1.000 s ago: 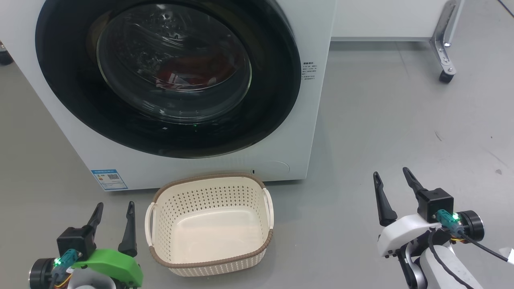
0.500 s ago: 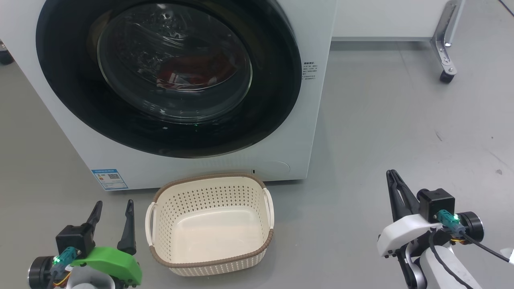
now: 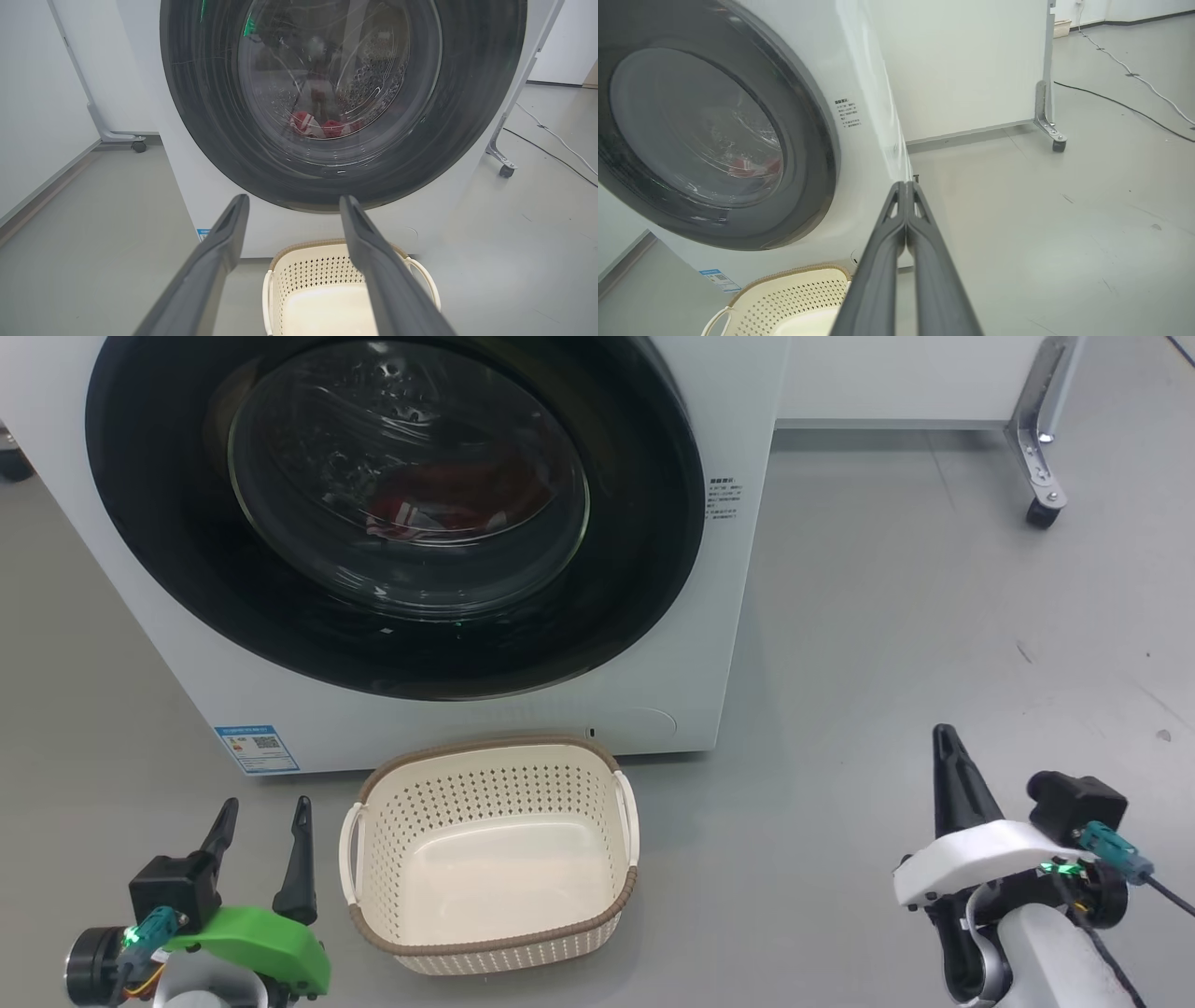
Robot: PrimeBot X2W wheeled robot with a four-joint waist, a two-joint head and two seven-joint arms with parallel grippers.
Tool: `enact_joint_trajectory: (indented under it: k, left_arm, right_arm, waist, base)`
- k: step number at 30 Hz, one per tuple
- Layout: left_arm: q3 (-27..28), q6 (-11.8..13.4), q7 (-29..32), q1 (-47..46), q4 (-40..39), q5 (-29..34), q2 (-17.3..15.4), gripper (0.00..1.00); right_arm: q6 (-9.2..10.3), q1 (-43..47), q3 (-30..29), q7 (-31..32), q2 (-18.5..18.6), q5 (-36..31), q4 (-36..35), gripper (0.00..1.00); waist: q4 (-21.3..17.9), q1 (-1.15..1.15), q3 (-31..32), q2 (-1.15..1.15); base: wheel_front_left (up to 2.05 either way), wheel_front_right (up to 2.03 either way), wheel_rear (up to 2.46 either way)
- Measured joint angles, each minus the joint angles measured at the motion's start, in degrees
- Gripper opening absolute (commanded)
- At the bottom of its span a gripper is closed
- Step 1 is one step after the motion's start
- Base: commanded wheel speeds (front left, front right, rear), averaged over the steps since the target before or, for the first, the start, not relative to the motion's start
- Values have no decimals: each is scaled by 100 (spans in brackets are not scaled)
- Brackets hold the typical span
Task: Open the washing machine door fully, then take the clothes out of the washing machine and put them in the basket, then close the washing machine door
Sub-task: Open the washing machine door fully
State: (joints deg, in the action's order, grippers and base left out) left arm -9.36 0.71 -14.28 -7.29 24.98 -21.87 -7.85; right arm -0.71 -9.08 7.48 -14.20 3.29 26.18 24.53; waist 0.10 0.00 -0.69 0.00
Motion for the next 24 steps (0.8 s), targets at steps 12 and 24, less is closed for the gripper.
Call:
enact_joint_trajectory:
  k: [12, 24]
  left_arm:
    - [11, -53, -1, -187, -167, 30, 10, 100]
    - [9, -111, -9, -444, -379, 88, 47, 100]
  right_arm:
    - [-475, -277, -778, 202, -94, 2175, 331, 0]
    - [-527, -1264, -1057, 1049, -78, 4493, 584, 0]
  waist:
    - [54, 0, -186, 0]
    - [211, 0, -544, 0]
  base:
    - [0, 0, 0]
    - [0, 0, 0]
